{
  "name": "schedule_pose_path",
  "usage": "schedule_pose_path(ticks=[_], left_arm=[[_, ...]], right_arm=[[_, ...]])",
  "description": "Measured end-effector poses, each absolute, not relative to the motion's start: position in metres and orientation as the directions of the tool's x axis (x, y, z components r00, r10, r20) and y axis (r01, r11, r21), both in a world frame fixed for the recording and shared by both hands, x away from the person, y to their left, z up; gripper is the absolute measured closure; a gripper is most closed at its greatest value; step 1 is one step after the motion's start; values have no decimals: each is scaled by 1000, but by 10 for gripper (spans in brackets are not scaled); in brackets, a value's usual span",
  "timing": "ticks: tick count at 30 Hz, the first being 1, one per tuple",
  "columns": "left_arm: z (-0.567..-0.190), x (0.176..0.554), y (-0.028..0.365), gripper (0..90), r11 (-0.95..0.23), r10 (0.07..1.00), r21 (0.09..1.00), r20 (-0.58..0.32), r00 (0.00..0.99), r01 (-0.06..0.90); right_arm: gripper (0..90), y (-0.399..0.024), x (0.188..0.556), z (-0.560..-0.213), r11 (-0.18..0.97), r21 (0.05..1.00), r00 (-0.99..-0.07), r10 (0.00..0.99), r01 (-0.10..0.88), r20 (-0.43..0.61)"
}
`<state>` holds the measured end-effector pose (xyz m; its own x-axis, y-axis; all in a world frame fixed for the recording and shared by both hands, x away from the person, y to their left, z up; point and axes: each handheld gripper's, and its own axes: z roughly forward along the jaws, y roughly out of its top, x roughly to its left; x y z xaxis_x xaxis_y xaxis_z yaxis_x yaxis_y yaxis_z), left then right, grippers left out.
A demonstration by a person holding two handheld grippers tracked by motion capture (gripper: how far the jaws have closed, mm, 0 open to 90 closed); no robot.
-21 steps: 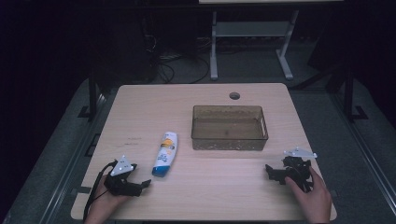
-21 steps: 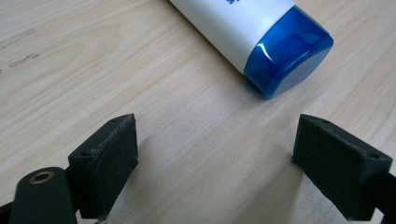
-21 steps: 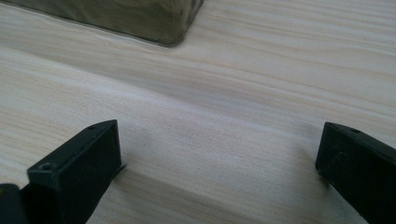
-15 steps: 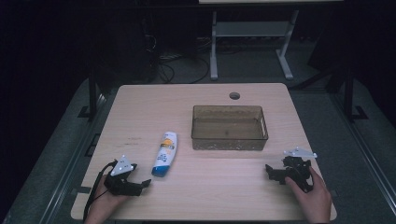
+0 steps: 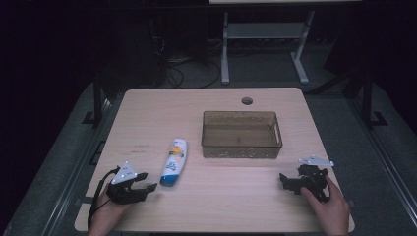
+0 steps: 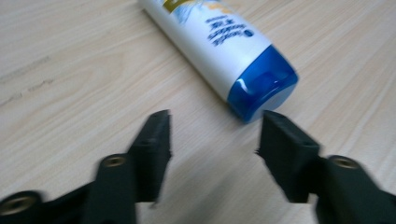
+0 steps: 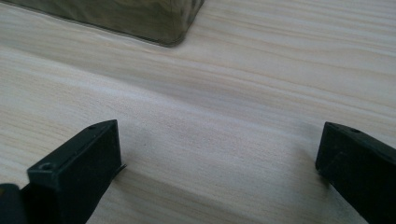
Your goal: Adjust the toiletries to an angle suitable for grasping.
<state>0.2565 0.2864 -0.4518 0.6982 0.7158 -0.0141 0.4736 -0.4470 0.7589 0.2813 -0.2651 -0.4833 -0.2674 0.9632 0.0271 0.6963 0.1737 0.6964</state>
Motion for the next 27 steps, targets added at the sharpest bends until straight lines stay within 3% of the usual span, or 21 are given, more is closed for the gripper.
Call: schedule_pose_path(ticks=[11, 27], left_arm=[[-437, 257, 270, 890, -413, 646, 791, -95, 757, 452], [-438, 280, 237, 894, -426, 617, 789, -104, 780, 442]], right_arm=[[0, -265, 281, -483, 176, 697, -269, 963, 695, 26], [0, -265, 281, -483, 178, 697, -270, 962, 695, 24]])
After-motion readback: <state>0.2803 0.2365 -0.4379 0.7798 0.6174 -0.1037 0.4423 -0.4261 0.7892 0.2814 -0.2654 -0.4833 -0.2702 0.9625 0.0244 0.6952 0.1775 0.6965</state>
